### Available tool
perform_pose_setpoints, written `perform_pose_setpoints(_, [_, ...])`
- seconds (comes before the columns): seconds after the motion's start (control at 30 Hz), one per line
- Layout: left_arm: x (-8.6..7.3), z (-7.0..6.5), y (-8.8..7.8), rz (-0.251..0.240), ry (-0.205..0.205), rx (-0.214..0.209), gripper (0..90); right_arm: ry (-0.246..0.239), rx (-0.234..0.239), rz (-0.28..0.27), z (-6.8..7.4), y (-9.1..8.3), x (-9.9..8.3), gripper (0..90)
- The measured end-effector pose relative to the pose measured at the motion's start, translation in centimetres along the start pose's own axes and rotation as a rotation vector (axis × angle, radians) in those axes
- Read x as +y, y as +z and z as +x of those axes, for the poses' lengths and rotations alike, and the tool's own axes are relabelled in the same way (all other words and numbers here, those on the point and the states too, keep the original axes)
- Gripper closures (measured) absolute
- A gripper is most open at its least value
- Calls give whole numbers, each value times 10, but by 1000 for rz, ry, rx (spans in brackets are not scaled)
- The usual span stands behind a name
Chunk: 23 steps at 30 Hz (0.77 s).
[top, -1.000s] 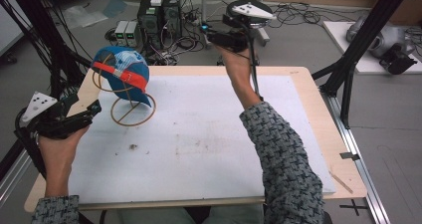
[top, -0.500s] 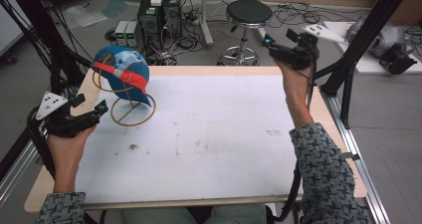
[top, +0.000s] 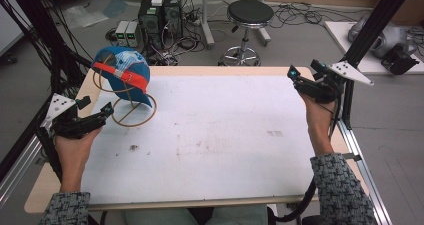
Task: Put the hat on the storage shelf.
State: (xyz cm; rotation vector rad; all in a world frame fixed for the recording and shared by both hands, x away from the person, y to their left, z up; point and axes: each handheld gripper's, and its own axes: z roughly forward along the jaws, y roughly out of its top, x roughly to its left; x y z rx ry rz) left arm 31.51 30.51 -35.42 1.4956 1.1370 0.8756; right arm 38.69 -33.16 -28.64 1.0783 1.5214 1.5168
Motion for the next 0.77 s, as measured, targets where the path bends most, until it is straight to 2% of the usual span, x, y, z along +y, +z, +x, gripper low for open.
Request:
perform_pose_setpoints(0.27, [-9, 0, 4, 20, -4, 13, 226, 1, -19, 40, -4, -20, -46, 138])
perform_pose_setpoints(0.3, [-9, 0, 4, 18, -7, 14, 226, 5, -22, 78, -5, -20, -49, 124])
perform_pose_setpoints(0.37, [-9, 0, 4, 22, -3, 13, 226, 15, -10, 99, -7, -20, -50, 124])
perform_pose_setpoints(0.5, [-9, 0, 3, 18, -6, 15, 226, -3, -22, 47, -4, -22, -46, 126])
perform_pose_setpoints(0.77, [-9, 1, 2, 16, -8, 18, 226, 6, -20, 51, -2, -25, -45, 126])
